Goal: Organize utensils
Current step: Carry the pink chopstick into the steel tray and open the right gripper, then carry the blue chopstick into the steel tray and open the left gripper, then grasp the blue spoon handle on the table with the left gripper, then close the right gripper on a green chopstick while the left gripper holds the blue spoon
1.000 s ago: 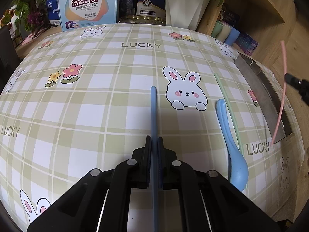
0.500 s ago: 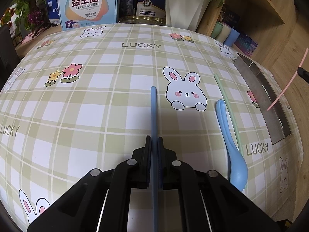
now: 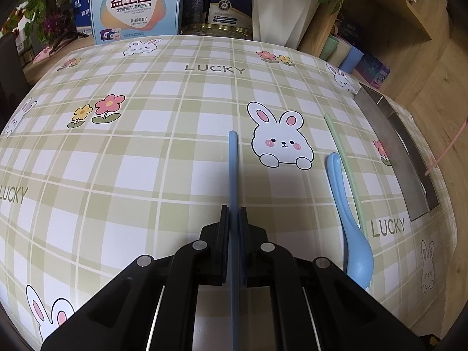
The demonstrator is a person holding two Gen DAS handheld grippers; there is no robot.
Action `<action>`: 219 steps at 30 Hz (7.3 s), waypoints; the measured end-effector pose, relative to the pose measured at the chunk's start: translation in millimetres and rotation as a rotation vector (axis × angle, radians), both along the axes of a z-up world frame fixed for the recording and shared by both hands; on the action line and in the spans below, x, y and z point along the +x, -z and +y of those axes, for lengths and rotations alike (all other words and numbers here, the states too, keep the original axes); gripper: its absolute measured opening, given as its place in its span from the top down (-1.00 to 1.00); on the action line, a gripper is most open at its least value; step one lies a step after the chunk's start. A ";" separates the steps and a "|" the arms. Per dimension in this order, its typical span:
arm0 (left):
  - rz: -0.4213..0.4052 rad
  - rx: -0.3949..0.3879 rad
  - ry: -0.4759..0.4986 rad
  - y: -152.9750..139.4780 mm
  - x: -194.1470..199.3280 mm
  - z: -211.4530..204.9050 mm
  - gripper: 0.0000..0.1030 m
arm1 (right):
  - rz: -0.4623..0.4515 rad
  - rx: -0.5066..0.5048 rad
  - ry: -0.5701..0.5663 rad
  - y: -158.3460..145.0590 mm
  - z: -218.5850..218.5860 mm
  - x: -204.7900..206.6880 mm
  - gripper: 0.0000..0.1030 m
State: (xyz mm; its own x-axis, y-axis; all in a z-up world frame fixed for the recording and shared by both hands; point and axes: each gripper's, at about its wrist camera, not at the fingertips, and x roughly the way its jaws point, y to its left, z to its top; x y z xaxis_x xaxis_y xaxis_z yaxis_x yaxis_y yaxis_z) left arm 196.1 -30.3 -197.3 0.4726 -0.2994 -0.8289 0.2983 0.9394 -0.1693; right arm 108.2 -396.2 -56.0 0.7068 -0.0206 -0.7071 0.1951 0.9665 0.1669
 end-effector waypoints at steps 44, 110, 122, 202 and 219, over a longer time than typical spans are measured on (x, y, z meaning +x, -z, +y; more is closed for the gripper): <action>0.106 -0.152 0.016 -51.2 17.0 -47.8 0.89 | 0.230 0.030 0.017 90.8 -11.4 36.3 0.00; 0.140 -0.021 0.177 -13.2 -15.8 -90.0 0.40 | 0.165 0.185 0.104 93.2 31.6 -12.6 -0.71; 0.100 0.077 0.206 -4.7 -32.7 -105.0 0.40 | 0.157 0.187 0.105 90.2 35.1 -16.9 -0.71; 0.019 0.000 0.142 -13.8 -20.1 -55.1 0.67 | 0.151 0.127 0.019 87.6 72.0 -10.1 -0.38; -0.013 -0.087 -0.064 -15.3 -4.7 12.3 0.68 | 0.210 0.072 -0.267 110.6 160.0 43.3 0.07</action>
State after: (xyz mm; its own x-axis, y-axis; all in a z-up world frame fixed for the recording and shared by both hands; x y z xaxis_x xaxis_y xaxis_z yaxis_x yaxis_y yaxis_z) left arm 191.4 -18.0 -182.0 0.5037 -0.3387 -0.7947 0.2406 0.9385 -0.2475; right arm 151.5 -236.2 -166.7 0.5191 0.2006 -0.8308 -0.0252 0.9752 0.2197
